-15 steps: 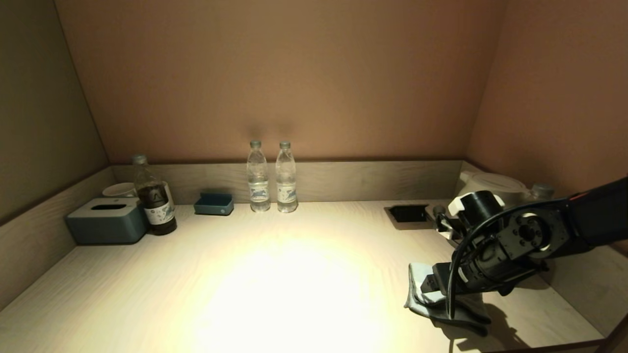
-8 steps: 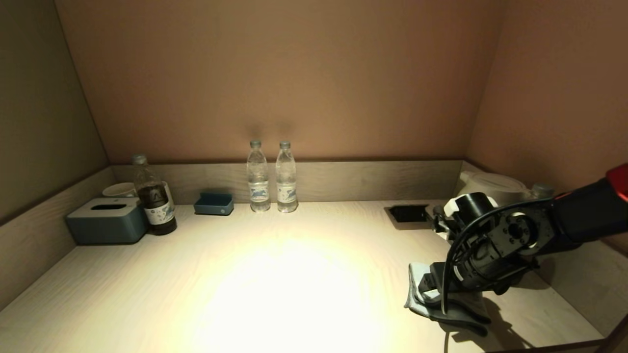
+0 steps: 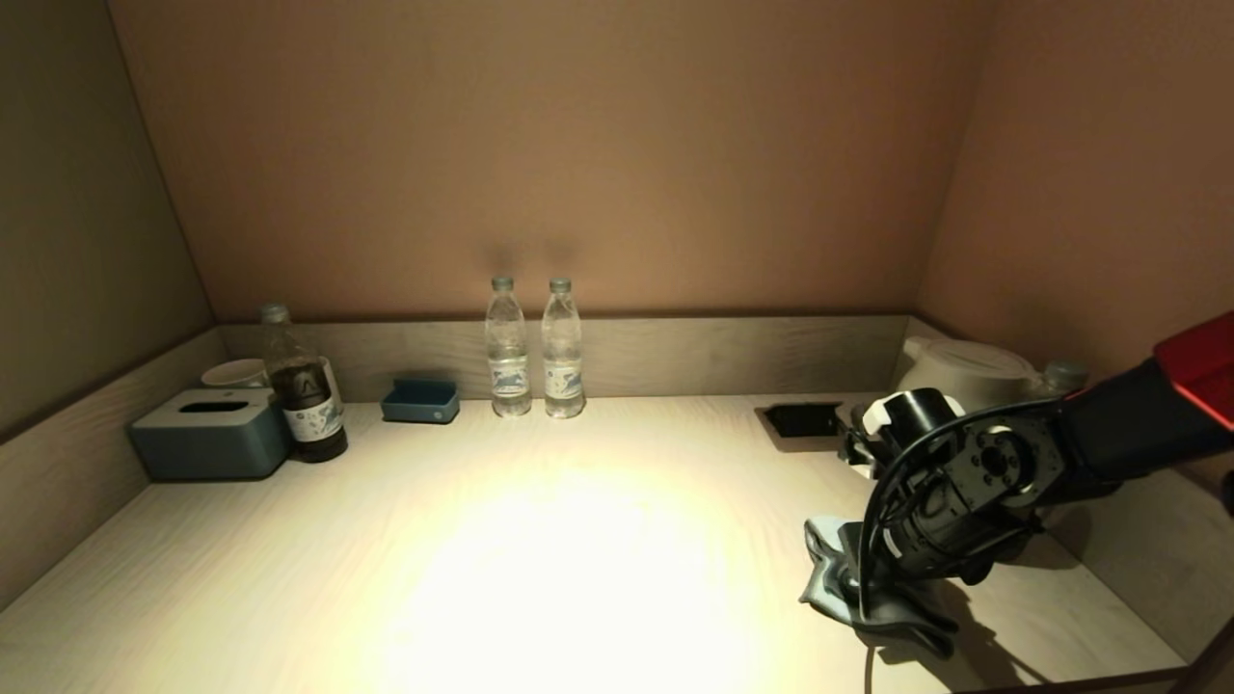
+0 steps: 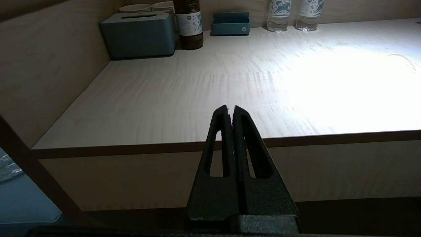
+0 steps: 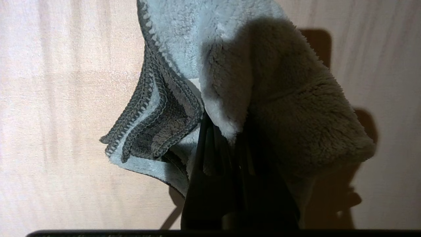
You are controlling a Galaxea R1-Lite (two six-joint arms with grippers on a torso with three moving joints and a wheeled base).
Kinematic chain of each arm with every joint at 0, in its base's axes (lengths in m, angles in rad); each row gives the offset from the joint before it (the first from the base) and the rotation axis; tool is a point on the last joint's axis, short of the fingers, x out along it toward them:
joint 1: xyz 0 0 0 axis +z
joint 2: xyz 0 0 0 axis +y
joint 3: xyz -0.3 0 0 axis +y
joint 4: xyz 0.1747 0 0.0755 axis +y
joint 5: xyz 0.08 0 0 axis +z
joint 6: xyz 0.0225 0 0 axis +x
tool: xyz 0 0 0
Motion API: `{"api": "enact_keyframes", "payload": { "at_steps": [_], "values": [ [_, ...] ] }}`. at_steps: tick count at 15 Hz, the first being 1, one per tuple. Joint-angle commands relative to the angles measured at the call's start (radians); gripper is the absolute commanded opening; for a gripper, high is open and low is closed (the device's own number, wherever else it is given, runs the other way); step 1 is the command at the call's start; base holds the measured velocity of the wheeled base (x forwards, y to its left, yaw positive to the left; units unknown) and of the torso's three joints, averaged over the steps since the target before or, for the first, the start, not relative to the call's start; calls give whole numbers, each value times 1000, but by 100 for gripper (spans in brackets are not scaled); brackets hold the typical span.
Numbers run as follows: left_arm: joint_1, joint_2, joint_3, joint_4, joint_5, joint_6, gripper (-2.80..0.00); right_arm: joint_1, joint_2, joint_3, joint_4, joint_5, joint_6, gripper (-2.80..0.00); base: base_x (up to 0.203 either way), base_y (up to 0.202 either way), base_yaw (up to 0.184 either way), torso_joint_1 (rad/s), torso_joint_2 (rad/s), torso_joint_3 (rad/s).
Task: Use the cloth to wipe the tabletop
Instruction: Pick up the tablecloth
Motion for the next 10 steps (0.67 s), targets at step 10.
{"api": "enact_keyframes", "payload": {
  "at_steps": [10],
  "values": [
    [0, 0, 0, 0, 1, 0, -280, 78, -197, -15, -29, 4, -3, -280, 0, 0, 0, 0, 0, 0]
  ]
}}
